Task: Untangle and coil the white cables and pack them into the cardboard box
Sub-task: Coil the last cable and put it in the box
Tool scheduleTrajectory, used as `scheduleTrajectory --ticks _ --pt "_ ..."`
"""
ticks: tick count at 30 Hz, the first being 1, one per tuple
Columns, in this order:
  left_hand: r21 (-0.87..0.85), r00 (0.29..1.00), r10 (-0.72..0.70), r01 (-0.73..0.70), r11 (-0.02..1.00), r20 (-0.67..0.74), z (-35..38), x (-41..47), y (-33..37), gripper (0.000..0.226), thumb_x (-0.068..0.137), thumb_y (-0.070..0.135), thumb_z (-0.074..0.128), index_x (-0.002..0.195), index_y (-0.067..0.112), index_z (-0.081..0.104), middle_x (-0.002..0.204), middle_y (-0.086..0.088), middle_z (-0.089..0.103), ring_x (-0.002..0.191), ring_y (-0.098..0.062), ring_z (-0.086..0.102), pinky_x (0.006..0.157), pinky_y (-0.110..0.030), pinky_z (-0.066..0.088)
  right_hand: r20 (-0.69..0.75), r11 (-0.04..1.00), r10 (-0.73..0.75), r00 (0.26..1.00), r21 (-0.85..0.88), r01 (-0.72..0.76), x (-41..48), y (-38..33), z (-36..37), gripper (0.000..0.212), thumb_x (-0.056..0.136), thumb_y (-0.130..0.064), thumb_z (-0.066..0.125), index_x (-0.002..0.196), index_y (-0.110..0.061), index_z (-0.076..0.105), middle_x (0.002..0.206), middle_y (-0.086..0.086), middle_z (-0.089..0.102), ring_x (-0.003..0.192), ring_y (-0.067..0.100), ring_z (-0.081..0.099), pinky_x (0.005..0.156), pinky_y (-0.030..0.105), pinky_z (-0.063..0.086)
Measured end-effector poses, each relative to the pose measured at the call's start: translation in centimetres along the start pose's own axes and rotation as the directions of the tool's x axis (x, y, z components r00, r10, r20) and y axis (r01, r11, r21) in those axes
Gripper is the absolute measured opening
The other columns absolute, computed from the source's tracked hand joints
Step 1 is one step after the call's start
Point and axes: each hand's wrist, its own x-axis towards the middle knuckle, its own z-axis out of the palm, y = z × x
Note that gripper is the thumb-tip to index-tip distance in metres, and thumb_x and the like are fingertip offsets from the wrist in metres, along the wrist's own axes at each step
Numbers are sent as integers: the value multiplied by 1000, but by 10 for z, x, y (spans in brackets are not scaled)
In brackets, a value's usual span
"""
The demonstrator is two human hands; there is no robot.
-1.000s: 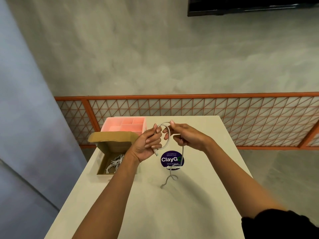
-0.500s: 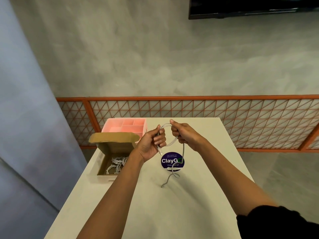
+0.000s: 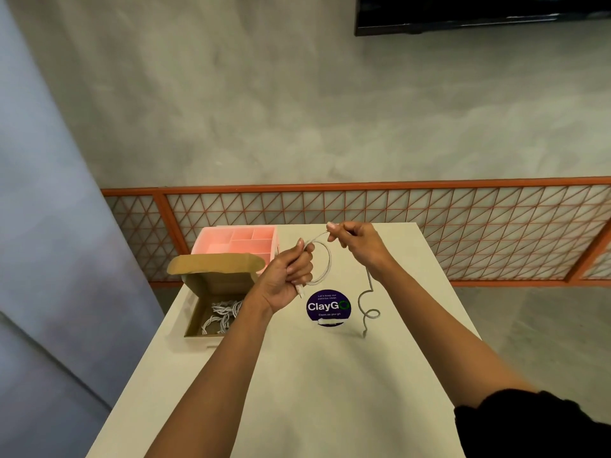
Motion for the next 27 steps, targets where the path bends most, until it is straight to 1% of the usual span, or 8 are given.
scheduleTrajectory --ticks 3,5,8,10,12,15,20,27 --pt "-43 998 63 -63 997 9 -2 0 5 39 101 26 30 120 1 54 39 8 33 30 -3 28 39 -14 21 75 998 22 997 -52 -18 -3 14 3 30 97 -35 48 79 -14 60 60 -5 42 54 6 36 51 16 31" --pt "-57 996 93 -93 994 3 -4 1 9 44 99 27 32 132 2 48 42 7 38 33 -3 32 42 -13 27 155 992 82 984 -110 -65 -6 25 7 31 102 -31 39 86 -12 57 64 -1 47 54 10 41 51 19 36" --pt "-19 990 130 -131 991 -52 -3 5 14 49 93 27 43 135 3 45 55 7 59 48 -2 55 55 -14 49 257 963 205 944 -227 -147 -13 38 11 31 104 -27 28 99 -9 53 70 3 56 54 14 53 52 18 44" --pt "14 986 153 -152 988 -59 0 7 18 44 92 25 44 130 4 49 76 0 74 68 -8 70 74 -25 58 306 935 278 911 -302 -184 -17 41 15 27 104 -24 26 105 -7 48 71 4 57 55 15 55 53 19 45" --pt "73 984 158 -153 986 -76 2 11 20 36 98 21 39 129 5 50 94 -5 75 84 -13 72 88 -34 55 337 906 326 883 -377 -191 -20 42 20 25 104 -21 27 110 -3 44 72 2 56 56 15 52 56 22 44" --pt "162 982 147 -127 979 -117 5 17 21 39 102 20 35 137 5 42 108 -9 72 98 -18 70 96 -39 50 347 862 321 881 -491 -121 -20 36 24 29 104 -22 28 116 -1 44 74 -10 49 63 7 48 59 19 39" --pt "267 974 164 -117 957 -159 7 23 20 36 103 23 35 137 11 38 115 -8 68 103 -19 68 98 -36 45 462 795 293 837 -604 54 -18 20 24 31 103 -28 33 107 -8 57 77 -1 57 78 16 51 62 20 39" --pt "402 961 220 -136 905 -169 6 30 14 18 103 26 34 107 19 51 118 -11 66 107 -19 66 88 -38 46 571 805 322 755 -585 100 -17 -3 19 28 102 -27 38 94 -11 60 64 1 56 54 14 50 50 16 42"
